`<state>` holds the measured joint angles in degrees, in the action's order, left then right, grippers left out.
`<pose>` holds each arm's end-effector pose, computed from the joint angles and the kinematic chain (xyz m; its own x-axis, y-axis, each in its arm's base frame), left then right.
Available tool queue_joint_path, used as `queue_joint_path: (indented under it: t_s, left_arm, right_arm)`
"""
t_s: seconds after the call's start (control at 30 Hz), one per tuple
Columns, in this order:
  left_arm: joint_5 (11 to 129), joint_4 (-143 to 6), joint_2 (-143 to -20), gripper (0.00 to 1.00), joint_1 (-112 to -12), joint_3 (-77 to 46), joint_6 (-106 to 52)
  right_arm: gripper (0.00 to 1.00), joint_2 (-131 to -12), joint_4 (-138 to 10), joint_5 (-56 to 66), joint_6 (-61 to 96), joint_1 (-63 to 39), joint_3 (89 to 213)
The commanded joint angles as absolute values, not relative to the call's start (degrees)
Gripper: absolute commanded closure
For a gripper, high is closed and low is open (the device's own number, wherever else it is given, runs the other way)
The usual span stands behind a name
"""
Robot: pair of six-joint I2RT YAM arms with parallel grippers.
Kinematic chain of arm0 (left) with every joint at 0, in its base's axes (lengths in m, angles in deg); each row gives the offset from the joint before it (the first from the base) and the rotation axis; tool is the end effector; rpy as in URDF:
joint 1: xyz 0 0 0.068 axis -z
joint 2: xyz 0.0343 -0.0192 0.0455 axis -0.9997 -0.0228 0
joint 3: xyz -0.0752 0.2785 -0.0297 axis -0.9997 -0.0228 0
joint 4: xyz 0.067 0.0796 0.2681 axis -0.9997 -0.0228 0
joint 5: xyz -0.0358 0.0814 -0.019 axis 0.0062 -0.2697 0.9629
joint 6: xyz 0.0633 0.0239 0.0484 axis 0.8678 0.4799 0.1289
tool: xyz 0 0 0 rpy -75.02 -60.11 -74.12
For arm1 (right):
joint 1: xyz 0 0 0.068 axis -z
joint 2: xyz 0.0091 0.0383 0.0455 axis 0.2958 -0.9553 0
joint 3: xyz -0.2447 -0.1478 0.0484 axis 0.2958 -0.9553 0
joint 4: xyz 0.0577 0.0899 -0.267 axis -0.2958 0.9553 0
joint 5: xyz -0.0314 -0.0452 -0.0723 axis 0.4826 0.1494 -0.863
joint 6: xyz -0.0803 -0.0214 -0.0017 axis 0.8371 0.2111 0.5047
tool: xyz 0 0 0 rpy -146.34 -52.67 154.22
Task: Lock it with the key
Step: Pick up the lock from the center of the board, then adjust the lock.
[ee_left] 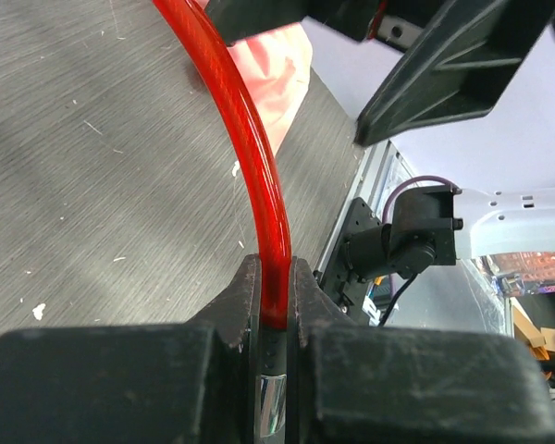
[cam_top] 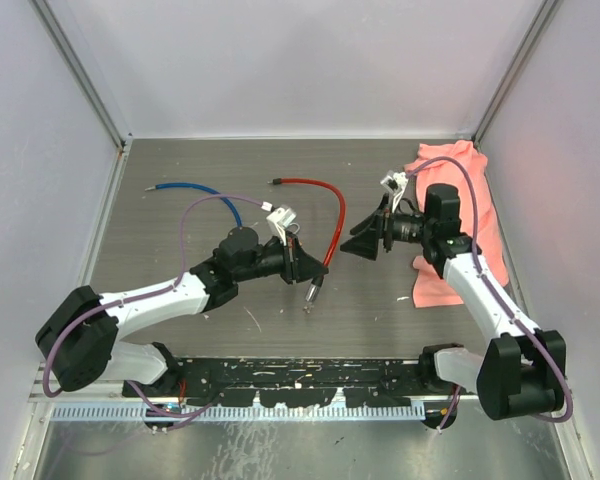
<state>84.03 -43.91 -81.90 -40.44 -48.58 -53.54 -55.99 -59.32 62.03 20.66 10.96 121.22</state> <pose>0.2086 -0.2757 0.2473 -0.6743 -0.1044 -0.7310 0.6659 0.3420 -0.6631 0.2680 0.0953 0.2883 -0.4776 -0.0237 -0.8782 -0.8303 0.3388 0.4424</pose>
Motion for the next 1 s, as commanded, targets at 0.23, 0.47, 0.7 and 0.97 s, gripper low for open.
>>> queue_joint_path:
  t_s: [0.23, 0.47, 0.7, 0.97]
  left_arm:
    - [82.37, -35.11, -82.2, 1.0, -40.45, -47.11, -54.07]
    - [82.36, -33.6, -83.62, 1.0, -40.49, -47.26, -55.54]
    - [82.05, -32.95, -84.82, 1.0, -40.5, -47.18, -56.18]
    - [79.71, -36.06, -82.96, 0.87, -40.51, -49.37, -54.49]
  right_arm:
    - [0.19, -59.89, -84.14, 51.28, -17.95, 5.0, 115.43]
    - [0.37, -60.96, -91.04, 50.52, -24.32, 2.71, 112.12]
    - [0.66, -60.87, -94.33, 51.01, -27.59, 1.67, 110.79]
    - [0.99, -60.55, -102.18, 54.47, -35.11, 3.31, 110.4]
